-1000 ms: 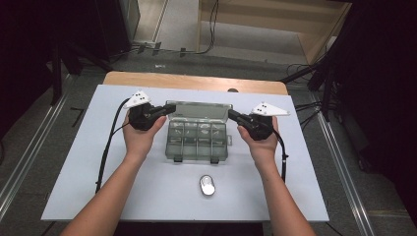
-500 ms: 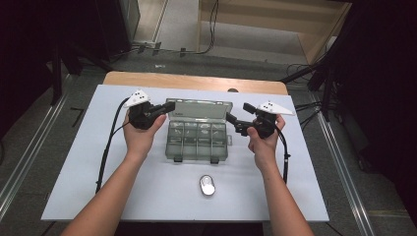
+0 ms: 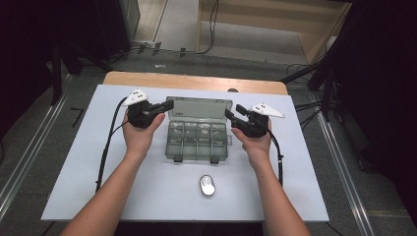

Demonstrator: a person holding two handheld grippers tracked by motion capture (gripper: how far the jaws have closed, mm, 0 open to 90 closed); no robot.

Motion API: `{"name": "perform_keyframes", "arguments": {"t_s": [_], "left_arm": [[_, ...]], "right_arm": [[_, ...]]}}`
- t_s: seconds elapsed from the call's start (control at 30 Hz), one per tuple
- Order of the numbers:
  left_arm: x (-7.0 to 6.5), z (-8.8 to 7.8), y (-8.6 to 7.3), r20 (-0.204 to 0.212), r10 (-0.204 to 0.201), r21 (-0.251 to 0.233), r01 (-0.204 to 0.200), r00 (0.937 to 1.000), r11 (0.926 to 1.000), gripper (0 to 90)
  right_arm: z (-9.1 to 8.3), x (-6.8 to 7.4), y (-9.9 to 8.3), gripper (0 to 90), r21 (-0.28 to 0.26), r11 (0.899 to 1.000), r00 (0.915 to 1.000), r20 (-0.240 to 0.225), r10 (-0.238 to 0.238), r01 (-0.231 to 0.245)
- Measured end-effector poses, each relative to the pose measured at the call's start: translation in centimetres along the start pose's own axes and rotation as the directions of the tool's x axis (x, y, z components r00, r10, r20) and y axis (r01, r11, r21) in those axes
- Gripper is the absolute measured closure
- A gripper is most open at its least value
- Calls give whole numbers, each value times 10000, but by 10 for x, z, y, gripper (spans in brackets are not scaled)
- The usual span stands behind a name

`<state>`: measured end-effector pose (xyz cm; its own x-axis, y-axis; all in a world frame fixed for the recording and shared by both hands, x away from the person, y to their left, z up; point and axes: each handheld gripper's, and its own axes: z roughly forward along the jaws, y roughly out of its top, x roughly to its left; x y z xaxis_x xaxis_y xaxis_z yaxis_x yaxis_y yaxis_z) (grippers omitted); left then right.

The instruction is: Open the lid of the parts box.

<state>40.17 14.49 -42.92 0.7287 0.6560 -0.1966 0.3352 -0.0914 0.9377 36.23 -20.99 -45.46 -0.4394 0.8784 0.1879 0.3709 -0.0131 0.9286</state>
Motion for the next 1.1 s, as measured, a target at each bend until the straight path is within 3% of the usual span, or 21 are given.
{"name": "perform_keyframes", "arguments": {"t_s": [0.07, 0.33, 0.5, 0.63, 0.7, 0.8, 0.93, 0.97, 1.03, 1.07, 1.1], "left_arm": [[0, 0, 0, 9, -44, 18, 44, 10000, 10000, 895], [1, 3, -2, 26, -27, 38, 27, 10000, 10000, 895], [2, 0, -4, 251, 49, 175, -53, 9997, 9998, 892], [3, -5, -12, 542, 296, 326, -314, 9981, 9990, 775], [6, -5, -16, 936, 167, 520, -216, 9955, 9984, 675], [8, -3, -19, 788, -44, 772, -17, 9969, 9970, 461], [14, 2, -20, 311, -538, 789, 512, 9981, 9956, 255], [16, 4, -20, 330, -632, 845, 602, 9975, 9946, 239], [18, 10, -22, -214, -640, 1071, 659, 9977, 9921, 208], [20, 12, -22, -386, -686, 1188, 727, 9969, 9903, 237], [21, 14, -23, -823, -662, 1287, 765, 9944, 9887, 323]], "right_arm": [[1, 0, 1, 555, -75, 10000, 9998, 200, -57, 59], [3, 6, 2, 715, -349, 9991, 9995, 244, -219, 228], [6, 12, 2, 797, -284, 9995, 9974, 708, -123, 143], [6, 12, 2, 812, -302, 9995, 9969, 781, 85, -62], [7, 12, 2, 815, -292, 9996, 9968, 800, 63, -39], [7, 11, 2, 816, -271, 9996, 9966, 825, 64, -42], [8, 10, 2, 817, -271, 9995, 9969, 762, 208, -188], [8, 10, 2, 818, -272, 9994, 9968, 769, 220, -199], [9, 9, 2, 818, -290, 9993, 9966, 782, 243, -221], [9, 9, 3, 819, -290, 9993, 9965, 790, 273, -251], [10, 9, 3, 819, -269, 9992, 9964, 797, 302, -282]]}}
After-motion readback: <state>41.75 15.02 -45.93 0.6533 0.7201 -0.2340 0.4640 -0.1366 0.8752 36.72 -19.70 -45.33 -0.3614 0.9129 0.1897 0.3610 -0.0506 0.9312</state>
